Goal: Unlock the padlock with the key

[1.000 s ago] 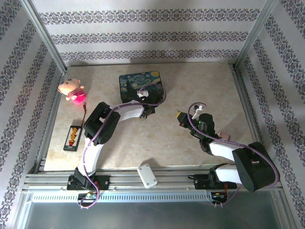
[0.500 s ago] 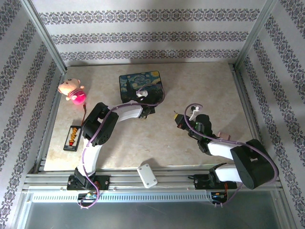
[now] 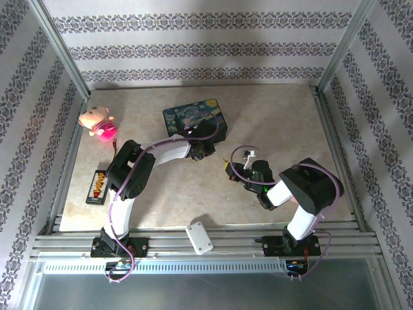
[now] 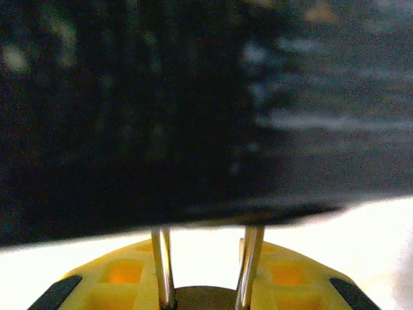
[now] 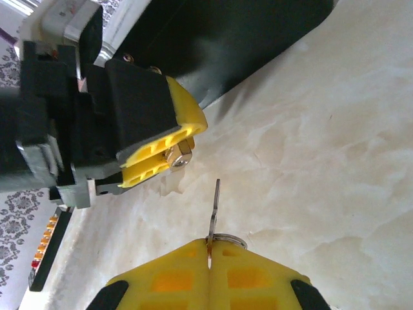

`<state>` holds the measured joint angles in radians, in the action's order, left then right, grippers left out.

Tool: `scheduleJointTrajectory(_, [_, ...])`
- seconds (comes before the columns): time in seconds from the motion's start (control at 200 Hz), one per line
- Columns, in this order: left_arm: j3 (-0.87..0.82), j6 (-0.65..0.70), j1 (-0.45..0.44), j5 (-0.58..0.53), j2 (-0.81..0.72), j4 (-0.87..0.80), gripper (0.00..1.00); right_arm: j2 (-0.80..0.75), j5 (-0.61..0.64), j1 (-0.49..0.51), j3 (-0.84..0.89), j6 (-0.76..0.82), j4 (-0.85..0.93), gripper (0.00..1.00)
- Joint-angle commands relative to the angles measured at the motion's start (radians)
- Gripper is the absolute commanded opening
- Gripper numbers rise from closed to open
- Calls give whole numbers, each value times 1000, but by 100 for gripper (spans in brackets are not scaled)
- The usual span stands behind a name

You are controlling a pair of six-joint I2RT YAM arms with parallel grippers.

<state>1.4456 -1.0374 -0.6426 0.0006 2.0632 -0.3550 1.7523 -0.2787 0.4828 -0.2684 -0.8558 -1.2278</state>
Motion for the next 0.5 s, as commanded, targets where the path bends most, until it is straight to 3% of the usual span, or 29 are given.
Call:
scheduleJointTrajectory(0.0, [-3, -87, -19, 53, -51, -23, 12, 48, -12, 18, -16, -8, -159, 0])
scheduleJointTrajectory(0.495, [-18, -217, -15, 170, -36, 94, 12, 74, 28, 74, -52, 73, -159, 0])
